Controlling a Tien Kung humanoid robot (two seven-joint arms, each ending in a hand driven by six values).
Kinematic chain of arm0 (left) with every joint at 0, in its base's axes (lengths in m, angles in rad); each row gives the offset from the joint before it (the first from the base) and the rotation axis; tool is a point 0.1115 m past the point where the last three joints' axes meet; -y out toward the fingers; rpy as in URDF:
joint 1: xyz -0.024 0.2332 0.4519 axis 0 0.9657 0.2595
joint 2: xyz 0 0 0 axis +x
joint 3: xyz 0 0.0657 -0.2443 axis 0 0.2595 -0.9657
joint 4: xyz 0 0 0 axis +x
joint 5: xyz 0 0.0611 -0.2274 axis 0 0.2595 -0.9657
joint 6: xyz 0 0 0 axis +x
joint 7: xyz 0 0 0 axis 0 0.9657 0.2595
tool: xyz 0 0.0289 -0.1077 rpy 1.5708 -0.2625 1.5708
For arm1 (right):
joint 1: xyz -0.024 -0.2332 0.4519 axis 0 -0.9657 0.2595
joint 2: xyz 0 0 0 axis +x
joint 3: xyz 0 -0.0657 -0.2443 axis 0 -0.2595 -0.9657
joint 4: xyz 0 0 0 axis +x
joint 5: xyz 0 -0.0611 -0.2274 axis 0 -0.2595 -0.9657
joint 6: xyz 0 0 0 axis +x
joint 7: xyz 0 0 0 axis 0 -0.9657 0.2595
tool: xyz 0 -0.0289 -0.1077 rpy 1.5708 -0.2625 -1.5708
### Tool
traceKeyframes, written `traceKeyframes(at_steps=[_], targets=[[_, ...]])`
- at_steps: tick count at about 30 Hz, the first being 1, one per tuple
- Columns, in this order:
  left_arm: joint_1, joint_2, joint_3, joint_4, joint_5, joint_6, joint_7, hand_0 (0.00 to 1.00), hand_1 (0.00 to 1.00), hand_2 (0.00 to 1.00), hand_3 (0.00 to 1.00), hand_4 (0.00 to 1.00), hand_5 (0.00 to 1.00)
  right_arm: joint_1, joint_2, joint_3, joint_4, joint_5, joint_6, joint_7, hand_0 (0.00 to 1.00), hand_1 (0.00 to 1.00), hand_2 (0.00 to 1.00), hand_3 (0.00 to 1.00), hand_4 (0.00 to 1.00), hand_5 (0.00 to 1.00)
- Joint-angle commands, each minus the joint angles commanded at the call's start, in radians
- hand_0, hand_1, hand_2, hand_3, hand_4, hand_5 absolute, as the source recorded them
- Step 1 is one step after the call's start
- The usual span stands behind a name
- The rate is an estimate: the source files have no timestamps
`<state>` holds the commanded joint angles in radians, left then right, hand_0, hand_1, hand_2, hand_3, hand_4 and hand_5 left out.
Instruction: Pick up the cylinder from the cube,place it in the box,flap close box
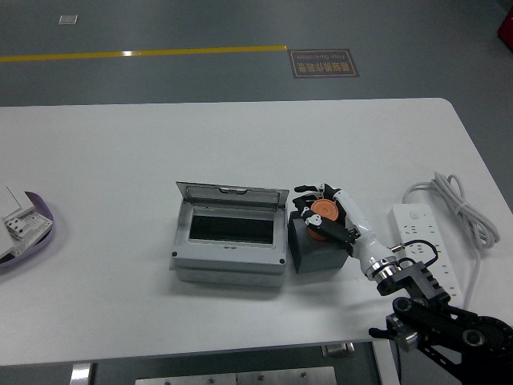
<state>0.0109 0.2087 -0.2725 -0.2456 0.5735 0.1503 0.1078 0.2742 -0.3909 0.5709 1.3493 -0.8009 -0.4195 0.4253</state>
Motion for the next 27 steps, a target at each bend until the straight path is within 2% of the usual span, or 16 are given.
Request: traceKeyframes(at_steps=[2, 3, 8, 9, 21, 26, 27], targets=[[0.000, 0.000, 0.000, 0.000, 0.001, 0.000, 0.000, 0.510, 0.548, 0.555, 0.596, 0.712, 0.137, 0.000, 0.001, 0.002, 0.001, 0.003, 0.001, 0.002, 0.677, 0.610, 0.594, 0.684, 0.768, 0.054], [0.000, 0.000, -0.001, 0.000, 0.001, 0.000, 0.001, 0.510, 0.548, 0.555, 0.596, 0.711, 0.136, 0.000, 0.001, 0.004, 0.001, 0.006, 0.001, 0.003, 0.694, 0.617, 0.593, 0.712, 0.882, 0.231], [0.001, -0.001, -0.001, -0.001, 0.001, 0.000, 0.002, 0.510, 0.548, 0.555, 0.596, 0.711, 0.136, -0.001, 0.004, 0.009, 0.003, 0.013, 0.003, 0.008, 0.694, 0.617, 0.593, 0.712, 0.882, 0.231], [0.001, -0.002, -0.001, -0.001, 0.000, 0.000, 0.002, 0.509, 0.549, 0.555, 0.596, 0.711, 0.135, -0.002, 0.004, 0.011, 0.004, 0.013, 0.003, 0.008, 0.704, 0.617, 0.591, 0.713, 0.910, 0.295], [0.000, -0.001, 0.002, -0.001, -0.002, 0.001, 0.000, 0.509, 0.548, 0.555, 0.596, 0.710, 0.132, -0.004, 0.003, 0.008, 0.001, 0.001, -0.010, -0.002, 0.696, 0.618, 0.593, 0.716, 0.915, 0.326], [0.000, -0.001, 0.003, -0.001, -0.003, 0.001, -0.001, 0.509, 0.548, 0.555, 0.596, 0.710, 0.132, -0.002, 0.002, 0.000, 0.001, -0.007, -0.016, -0.007, 0.696, 0.618, 0.593, 0.716, 0.915, 0.326], [0.000, -0.001, 0.002, 0.000, -0.002, 0.001, -0.001, 0.509, 0.548, 0.555, 0.596, 0.710, 0.132, -0.002, 0.002, -0.002, 0.002, -0.008, -0.017, -0.008, 0.702, 0.620, 0.589, 0.713, 0.907, 0.301]])
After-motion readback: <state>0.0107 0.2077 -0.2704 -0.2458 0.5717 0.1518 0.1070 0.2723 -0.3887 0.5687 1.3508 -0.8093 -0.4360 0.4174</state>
